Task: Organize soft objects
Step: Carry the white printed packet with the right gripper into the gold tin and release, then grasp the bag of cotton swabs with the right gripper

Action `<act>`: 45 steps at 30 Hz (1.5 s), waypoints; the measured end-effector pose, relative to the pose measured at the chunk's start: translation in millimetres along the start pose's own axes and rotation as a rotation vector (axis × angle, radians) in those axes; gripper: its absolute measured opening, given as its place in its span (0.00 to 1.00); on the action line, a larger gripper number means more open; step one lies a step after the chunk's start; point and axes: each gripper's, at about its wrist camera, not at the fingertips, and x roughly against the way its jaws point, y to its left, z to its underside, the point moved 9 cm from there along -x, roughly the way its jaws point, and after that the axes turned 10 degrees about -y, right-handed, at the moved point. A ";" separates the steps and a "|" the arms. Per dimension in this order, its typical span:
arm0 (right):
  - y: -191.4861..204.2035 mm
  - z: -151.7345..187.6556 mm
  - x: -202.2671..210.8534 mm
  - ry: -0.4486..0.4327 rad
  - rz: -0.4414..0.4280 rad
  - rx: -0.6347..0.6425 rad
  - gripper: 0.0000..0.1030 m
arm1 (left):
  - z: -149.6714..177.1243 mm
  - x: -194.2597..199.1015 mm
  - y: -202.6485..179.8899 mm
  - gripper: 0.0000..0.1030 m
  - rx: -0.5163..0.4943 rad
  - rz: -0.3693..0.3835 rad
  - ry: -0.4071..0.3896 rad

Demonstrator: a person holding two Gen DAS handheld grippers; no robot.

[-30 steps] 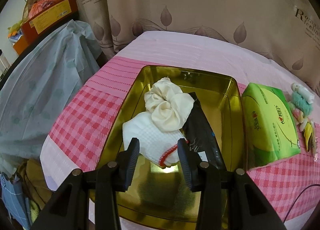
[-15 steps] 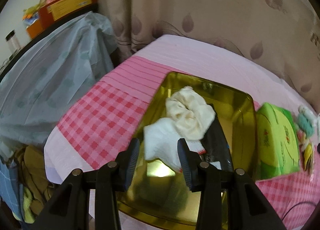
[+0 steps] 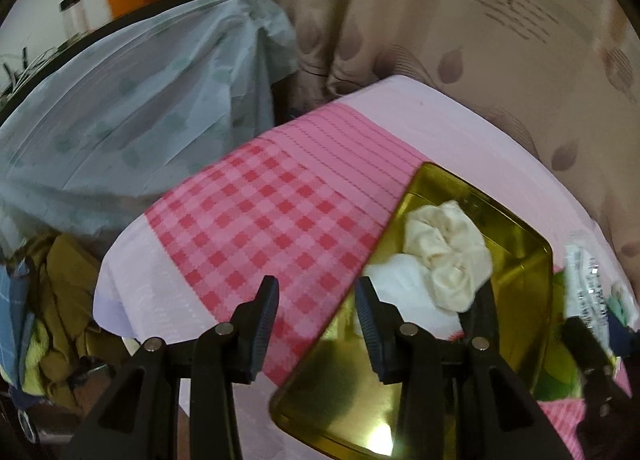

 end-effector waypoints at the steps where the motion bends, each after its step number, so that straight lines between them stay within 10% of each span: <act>1: 7.7 -1.1 -6.7 0.006 -0.008 0.015 0.46 | -0.3 -1.1 2.8 0.39 0.009 -0.007 0.004; 18: 39.3 16.4 -70.3 0.119 -0.057 0.022 0.49 | 3.1 -6.1 3.9 0.39 0.028 -0.002 0.024; 22: 38.4 13.2 -63.5 0.097 -0.056 0.016 0.69 | 1.3 -4.0 2.3 0.39 0.024 0.000 0.010; 27: 26.7 4.3 -35.3 0.042 -0.070 -0.013 0.69 | -2.8 1.6 -0.5 0.39 0.011 0.008 -0.021; 45: -236.3 91.0 99.0 0.012 0.349 -0.254 0.69 | 0.9 9.7 -25.0 0.39 -0.102 0.009 -0.054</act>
